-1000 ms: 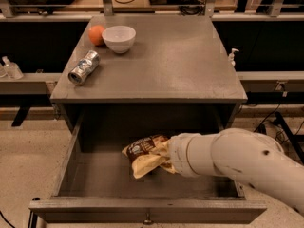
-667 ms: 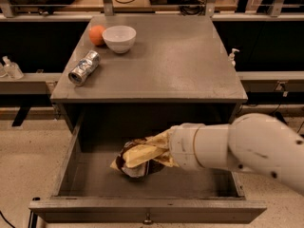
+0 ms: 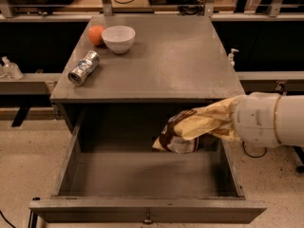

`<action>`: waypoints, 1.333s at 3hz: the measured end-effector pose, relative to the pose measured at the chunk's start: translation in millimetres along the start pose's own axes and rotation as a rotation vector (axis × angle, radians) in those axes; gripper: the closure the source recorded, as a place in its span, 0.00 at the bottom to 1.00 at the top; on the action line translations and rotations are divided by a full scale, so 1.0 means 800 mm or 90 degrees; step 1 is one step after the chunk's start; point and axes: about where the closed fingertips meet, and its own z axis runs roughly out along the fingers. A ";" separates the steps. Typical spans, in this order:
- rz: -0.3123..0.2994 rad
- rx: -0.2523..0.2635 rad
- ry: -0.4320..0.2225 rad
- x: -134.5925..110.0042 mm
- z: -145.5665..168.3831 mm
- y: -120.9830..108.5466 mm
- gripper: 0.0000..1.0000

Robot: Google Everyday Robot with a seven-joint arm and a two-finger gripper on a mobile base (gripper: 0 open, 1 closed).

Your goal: Pick brown chip bag from top drawer and place on counter

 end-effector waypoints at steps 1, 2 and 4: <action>0.012 -0.015 0.018 0.063 -0.029 -0.025 1.00; 0.032 -0.052 0.039 0.097 -0.074 -0.069 1.00; 0.060 -0.069 0.058 0.115 -0.150 -0.141 1.00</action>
Offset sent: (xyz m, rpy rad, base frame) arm 0.0697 -0.1423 0.1812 -0.1103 0.0583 -0.1216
